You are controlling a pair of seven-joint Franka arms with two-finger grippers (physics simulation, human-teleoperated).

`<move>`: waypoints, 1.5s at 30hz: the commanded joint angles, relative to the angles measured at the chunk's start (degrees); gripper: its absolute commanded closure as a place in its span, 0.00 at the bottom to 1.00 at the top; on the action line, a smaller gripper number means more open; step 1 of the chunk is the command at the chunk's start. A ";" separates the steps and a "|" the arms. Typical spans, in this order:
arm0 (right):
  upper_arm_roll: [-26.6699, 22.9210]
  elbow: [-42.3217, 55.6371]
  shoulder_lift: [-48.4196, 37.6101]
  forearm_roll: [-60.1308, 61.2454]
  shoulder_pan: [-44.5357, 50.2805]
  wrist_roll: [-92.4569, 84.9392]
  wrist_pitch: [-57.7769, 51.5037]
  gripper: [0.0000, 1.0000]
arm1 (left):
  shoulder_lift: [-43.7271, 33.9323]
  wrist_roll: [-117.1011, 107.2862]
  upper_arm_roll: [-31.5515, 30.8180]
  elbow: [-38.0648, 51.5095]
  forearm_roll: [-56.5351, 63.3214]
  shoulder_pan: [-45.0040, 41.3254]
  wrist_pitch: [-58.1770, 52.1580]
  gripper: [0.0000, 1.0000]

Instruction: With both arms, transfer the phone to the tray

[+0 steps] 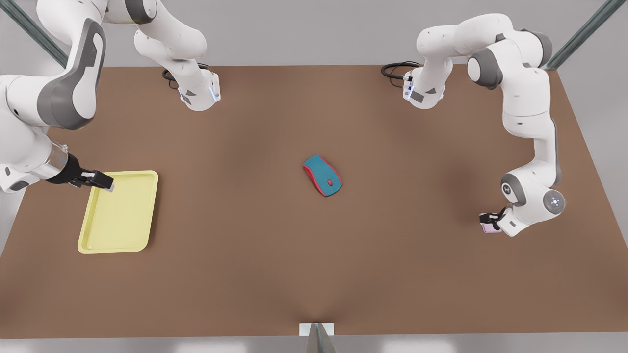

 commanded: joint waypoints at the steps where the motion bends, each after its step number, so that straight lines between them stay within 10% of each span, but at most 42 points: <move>1: -0.05 0.28 0.06 0.04 -0.07 0.03 -0.02 0.00 | 0.13 3.08 0.01 0.03 -0.03 0.00 0.85 0.00; 45: -0.31 2.31 0.94 -0.04 -0.33 0.47 0.59 0.00 | -2.76 0.44 -0.43 0.29 -0.03 -3.69 -3.46 0.21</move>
